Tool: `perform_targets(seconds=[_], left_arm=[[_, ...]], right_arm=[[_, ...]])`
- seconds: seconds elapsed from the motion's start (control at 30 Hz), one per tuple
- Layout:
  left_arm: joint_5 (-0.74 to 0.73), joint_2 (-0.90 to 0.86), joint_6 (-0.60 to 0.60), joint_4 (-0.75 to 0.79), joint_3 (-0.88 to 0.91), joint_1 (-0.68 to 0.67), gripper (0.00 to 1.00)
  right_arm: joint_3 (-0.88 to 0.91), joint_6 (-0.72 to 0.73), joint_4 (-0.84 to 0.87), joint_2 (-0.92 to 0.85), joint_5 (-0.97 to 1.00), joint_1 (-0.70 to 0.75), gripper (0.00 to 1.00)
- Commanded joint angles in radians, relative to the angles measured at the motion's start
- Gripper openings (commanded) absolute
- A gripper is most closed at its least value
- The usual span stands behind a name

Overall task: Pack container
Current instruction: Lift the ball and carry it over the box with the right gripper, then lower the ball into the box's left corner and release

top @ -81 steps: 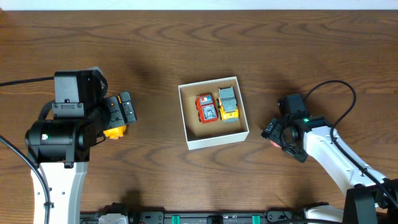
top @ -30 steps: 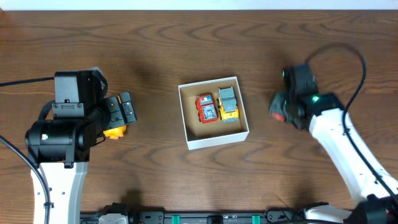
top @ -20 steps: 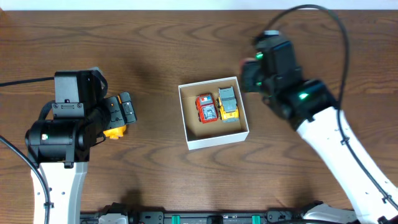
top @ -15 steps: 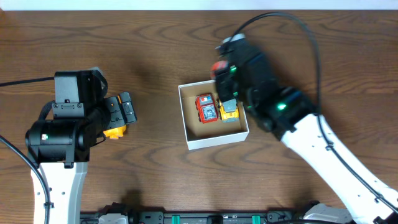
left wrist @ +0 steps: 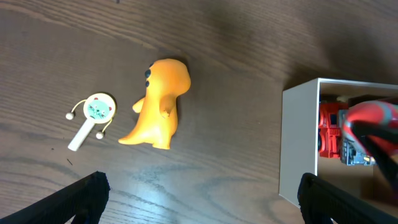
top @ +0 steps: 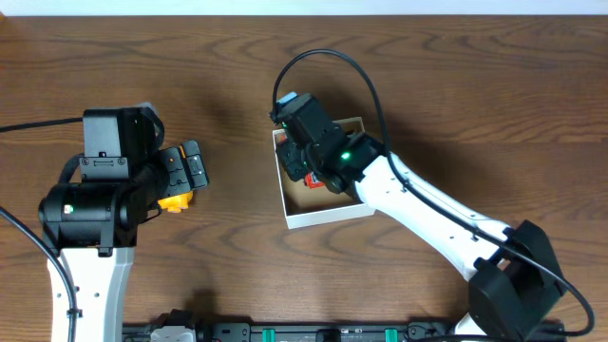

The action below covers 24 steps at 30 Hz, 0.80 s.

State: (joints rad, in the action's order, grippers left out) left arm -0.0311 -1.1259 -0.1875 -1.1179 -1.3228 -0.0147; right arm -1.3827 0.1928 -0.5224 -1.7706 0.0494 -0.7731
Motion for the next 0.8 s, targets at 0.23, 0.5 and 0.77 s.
perform_targets(seconds=[0.23,0.5,0.77], left_arm=[[-0.007,-0.004,-0.013,0.000,-0.018,0.005,0.98],[-0.007,-0.004,-0.013,0.000,-0.018,0.005,0.98],[-0.007,-0.004,-0.013,0.000,-0.018,0.005,0.98]], right_arm=[[-0.012,-0.015,0.003,-0.039,-0.031,-0.010,0.08],[-0.011,-0.015,0.003,-0.106,-0.030,-0.010,0.11],[-0.011,-0.016,0.007,-0.128,-0.027,-0.006,0.54]])
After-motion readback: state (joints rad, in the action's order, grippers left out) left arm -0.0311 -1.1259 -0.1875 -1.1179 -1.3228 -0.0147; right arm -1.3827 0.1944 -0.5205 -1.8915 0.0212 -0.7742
